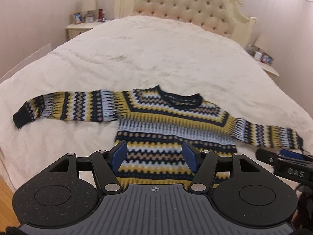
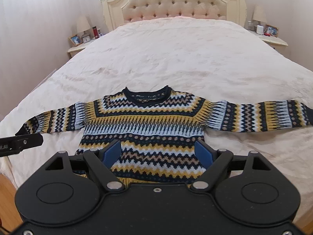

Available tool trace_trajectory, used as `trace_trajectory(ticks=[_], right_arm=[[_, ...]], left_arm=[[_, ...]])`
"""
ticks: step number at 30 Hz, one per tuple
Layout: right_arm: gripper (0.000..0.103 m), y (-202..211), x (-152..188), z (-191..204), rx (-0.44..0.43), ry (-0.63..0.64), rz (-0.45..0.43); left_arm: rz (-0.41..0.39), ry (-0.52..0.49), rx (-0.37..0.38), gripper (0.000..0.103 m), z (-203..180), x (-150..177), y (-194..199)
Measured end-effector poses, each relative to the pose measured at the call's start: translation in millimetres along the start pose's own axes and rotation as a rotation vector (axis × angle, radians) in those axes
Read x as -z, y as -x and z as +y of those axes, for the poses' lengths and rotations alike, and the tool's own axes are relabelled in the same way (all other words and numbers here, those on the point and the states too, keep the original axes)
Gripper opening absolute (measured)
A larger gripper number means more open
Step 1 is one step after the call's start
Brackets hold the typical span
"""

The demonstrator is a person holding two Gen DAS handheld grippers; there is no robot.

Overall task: Fold small clothes
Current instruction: 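Grasp the navy cuff of a sweater sleeve with the left gripper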

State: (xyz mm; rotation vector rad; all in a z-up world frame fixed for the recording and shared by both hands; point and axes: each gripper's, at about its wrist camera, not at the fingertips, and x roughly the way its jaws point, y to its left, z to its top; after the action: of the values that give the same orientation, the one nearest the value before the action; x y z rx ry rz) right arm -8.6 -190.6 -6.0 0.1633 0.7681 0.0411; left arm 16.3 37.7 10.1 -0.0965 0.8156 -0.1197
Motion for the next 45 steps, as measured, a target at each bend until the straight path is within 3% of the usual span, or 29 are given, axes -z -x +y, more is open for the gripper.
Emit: trace_trajectory(ticks=[4, 11, 14, 24, 33, 39, 41, 42, 45], right_arm=[[0.083, -16.6, -10.6, 17.2, 0.01, 0.037, 0.037], [0.082, -48.9, -30.4, 44.7, -0.005, 0.049, 0.076], [0.082, -66.4, -40.9, 56.7, -0.01, 0.049, 0.09], [0.064, -121.7, -71.5, 99.3, -0.064, 0.102, 0.14], [0.064, -157.1, -86.0, 129.5, -0.064, 0.115, 0.205], [0.064, -168.5, -91.3, 145.9, -0.068, 0.131, 0.219], [0.064, -171.8, -91.9, 151.1, -0.068, 0.138, 0.224], [0.064, -173.0, -91.7, 153.4, -0.067, 0.141, 0.227], [0.064, -175.6, -90.2, 158.6, -0.058, 0.147, 0.237]], left_arm=[[0.036, 0.044, 0.001, 0.06, 29.7, -11.5, -17.2], [-0.012, 0.109, -0.047, 0.06, 90.2, -33.8, -45.3], [0.017, 0.139, -0.098, 0.06, 120.2, -42.5, -64.4], [0.058, 0.234, -0.308, 0.06, 240.7, -46.8, -109.0], [0.045, 0.219, -0.505, 0.06, 316.1, -47.8, -124.7], [0.074, 0.234, -0.537, 0.06, 347.7, -46.3, -143.9], [0.1, 0.253, -0.505, 0.054, 356.3, -44.9, -153.6], [0.118, 0.263, -0.473, 0.044, 360.1, -44.6, -159.4], [0.157, 0.287, -0.413, 0.027, 367.2, -44.2, -171.5]])
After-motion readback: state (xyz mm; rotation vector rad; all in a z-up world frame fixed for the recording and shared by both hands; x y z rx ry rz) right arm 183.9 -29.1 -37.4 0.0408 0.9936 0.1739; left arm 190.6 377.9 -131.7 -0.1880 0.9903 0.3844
